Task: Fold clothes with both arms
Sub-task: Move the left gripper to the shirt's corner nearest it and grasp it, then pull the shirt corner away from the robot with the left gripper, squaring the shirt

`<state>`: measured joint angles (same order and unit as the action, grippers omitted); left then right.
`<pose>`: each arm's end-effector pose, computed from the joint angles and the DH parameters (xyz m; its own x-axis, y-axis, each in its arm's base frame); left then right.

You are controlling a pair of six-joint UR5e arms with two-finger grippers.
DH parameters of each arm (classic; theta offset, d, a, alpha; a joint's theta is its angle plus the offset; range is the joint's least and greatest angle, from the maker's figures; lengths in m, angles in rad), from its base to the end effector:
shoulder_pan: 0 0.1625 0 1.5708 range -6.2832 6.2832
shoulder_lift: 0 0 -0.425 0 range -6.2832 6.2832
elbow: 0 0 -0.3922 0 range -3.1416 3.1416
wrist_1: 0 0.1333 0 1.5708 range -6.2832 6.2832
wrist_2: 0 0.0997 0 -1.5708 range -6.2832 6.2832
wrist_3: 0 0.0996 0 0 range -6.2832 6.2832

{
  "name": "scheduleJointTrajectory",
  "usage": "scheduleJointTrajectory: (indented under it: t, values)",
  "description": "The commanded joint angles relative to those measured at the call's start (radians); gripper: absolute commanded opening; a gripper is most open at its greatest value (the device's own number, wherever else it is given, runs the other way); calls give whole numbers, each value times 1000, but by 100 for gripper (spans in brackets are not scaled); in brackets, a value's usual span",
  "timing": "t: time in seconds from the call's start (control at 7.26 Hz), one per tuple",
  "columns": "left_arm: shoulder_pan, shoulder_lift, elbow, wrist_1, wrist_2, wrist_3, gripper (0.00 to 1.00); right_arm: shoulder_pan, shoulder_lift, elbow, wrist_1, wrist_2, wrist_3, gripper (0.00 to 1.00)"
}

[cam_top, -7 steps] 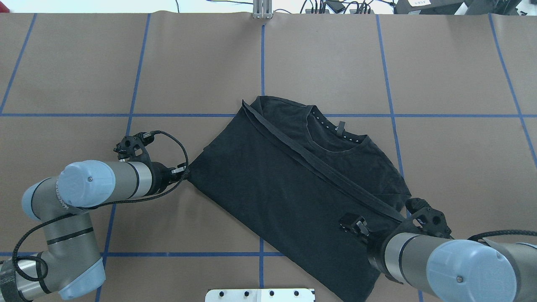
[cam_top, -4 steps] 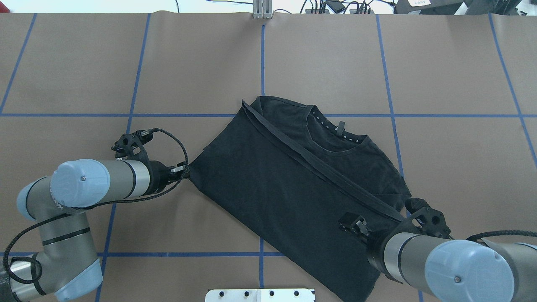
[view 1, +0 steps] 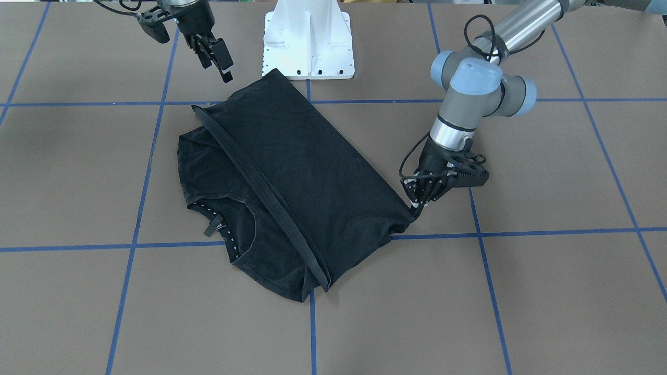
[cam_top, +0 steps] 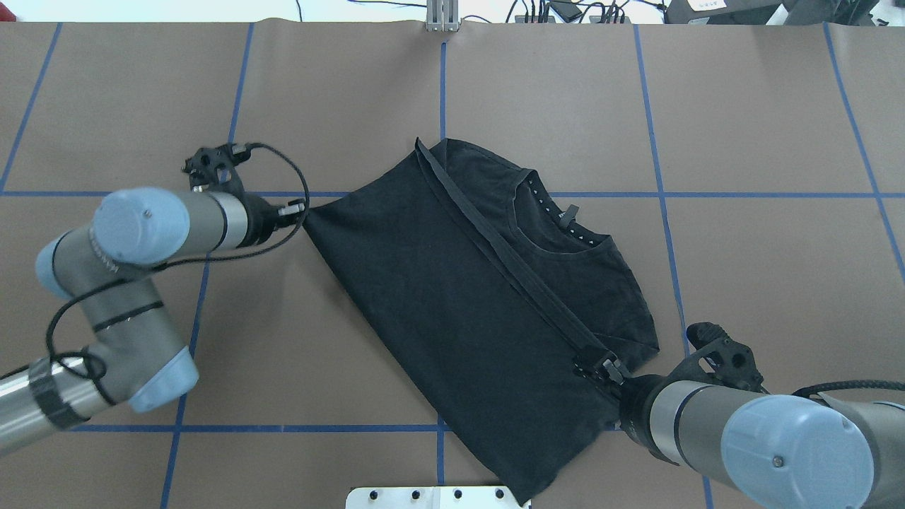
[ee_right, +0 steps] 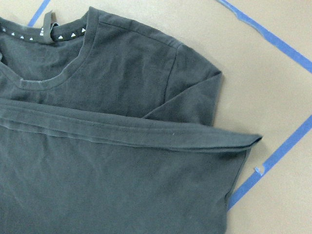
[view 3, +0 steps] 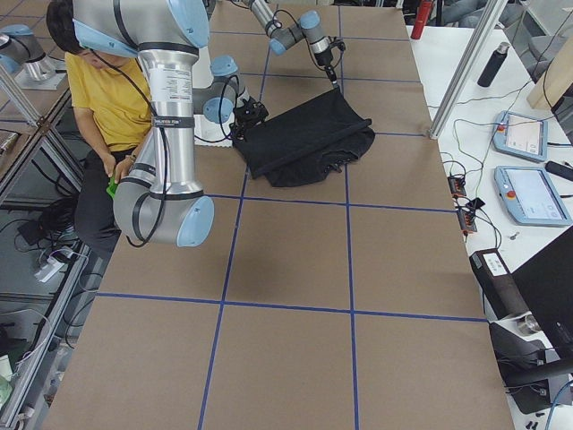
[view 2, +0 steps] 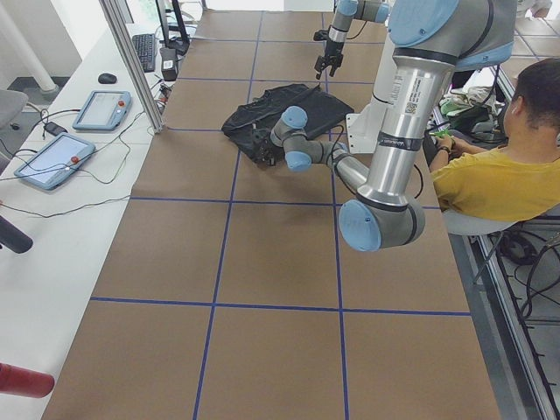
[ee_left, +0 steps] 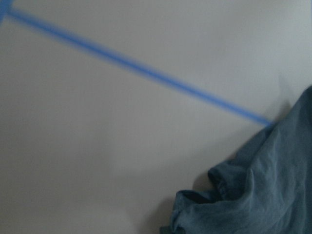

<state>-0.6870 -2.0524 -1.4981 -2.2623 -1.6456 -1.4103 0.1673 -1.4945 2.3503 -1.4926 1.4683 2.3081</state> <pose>0.4540 -0.5352 0.3394 0.4388 -0.1538 -0.8853 0.5175 0.8487 0.1090 -0.3986 -0.2128 0.2689 0.2682 0.7235 0.6361 -0.5769 0.6494 -0.4955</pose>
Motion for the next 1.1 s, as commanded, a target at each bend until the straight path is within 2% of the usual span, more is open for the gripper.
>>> scheduleJointTrajectory:
  t: [0.0,0.28,0.41,0.55,0.69,0.83,0.96]
  values:
    - [-119,-296,361,-55,-31,92,0,30,23,-3,0,1,-12,100]
    - [-124,-505,781,-324,-28,108,0,38,29,-12,2,-9,-15,100]
    - [-131,-523,815,-339,-30,146,11,37,34,-19,2,-9,-15,100]
    - [-132,-534,820,-339,-30,149,29,37,78,-52,2,-20,-16,100]
    - [-135,-537,823,-341,-31,161,49,37,164,-128,2,-61,-15,100]
    - [-137,-535,823,-341,-33,166,57,40,231,-202,2,-62,-15,100]
    - [-144,-526,816,-336,-33,177,66,40,235,-218,5,-60,-42,100]
